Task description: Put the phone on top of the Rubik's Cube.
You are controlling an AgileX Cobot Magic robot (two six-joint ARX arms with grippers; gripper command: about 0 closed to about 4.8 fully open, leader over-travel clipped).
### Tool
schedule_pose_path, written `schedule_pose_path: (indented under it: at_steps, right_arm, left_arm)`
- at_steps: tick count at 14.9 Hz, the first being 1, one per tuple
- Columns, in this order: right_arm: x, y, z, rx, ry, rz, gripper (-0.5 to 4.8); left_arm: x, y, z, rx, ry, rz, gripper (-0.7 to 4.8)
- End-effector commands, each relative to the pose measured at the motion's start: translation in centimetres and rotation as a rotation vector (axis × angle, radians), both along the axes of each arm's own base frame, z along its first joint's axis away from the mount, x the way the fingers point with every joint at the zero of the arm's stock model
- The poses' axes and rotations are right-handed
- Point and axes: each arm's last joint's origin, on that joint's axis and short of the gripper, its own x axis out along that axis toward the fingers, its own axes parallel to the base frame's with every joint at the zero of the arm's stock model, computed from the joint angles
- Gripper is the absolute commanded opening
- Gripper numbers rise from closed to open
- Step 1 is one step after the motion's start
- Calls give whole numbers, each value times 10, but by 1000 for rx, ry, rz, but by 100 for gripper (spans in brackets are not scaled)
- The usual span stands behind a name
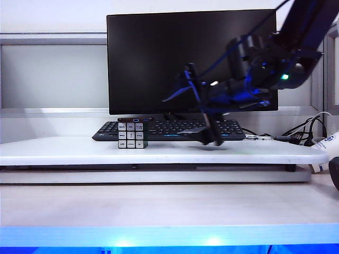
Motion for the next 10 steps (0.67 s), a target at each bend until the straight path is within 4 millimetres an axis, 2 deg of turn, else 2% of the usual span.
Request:
schedule_pose_path:
  at_steps: [1,4,5,7,10]
  right_arm:
    - [6,-16,8,-51,-100,-15,348]
    - [7,-27,19,-113,-191,-20,328]
    - [6,-28,23,-149,-211,-16,301]
    - [-1,-32,33,-277,-251,-2,260]
    - [-21,-41,61,-519,-317,-15,252]
  left_arm:
    - [1,2,-2,25,5,51,-6]
    - [1,2,-2,26,4,51,-6]
    - [1,2,-2,26,4,52,-6]
    - [1,2,-2,25,4,52,-6]
    - [1,2,-2,26,4,59,-6]
